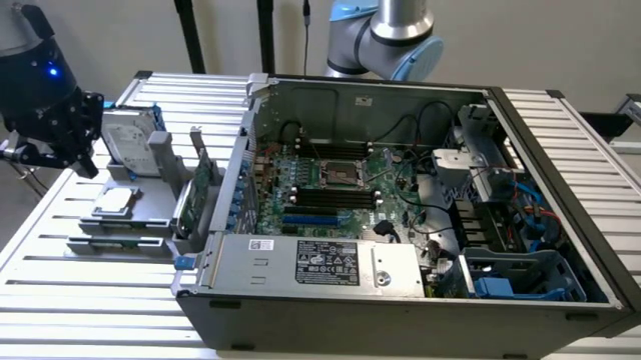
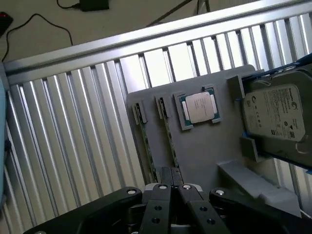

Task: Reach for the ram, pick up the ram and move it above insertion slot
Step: 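Pick up the ram and move it above insertion slot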

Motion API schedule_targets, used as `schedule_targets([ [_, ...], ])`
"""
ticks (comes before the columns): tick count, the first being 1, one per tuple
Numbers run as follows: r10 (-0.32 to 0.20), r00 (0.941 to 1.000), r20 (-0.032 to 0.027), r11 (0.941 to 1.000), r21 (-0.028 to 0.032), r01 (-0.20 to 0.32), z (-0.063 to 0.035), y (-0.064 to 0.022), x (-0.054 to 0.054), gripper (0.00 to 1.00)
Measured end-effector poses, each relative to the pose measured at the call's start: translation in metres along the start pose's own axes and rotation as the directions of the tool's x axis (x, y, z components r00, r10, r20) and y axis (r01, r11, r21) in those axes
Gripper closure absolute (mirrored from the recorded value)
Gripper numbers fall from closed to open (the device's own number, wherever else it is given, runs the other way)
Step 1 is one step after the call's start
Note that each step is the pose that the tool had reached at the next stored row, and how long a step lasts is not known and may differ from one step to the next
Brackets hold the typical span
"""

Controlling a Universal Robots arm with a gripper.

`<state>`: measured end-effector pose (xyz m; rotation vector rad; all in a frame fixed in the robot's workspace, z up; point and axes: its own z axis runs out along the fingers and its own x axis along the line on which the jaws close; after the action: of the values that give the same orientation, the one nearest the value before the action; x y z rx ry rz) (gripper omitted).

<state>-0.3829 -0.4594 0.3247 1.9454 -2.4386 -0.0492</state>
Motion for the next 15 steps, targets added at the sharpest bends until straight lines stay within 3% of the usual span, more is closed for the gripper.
schedule_targets([
  [4, -0.073, 0.9973, -0.0028, 0.9973, -0.0003, 0.073, 0.0000, 0.0000, 0.0000, 0.89],
  [7, -0.127, 0.9919, -0.0047, 0.9919, -0.0005, 0.127, 0.0000, 0.0000, 0.0000, 0.89],
  [10, -0.180, 0.9836, -0.0069, 0.9836, -0.0011, 0.180, -0.0005, 0.0000, 0.0000, 0.89],
  [15, -0.269, 0.9632, -0.0102, 0.9633, -0.0015, 0.269, -0.0031, 0.0001, 0.0000, 0.89],
])
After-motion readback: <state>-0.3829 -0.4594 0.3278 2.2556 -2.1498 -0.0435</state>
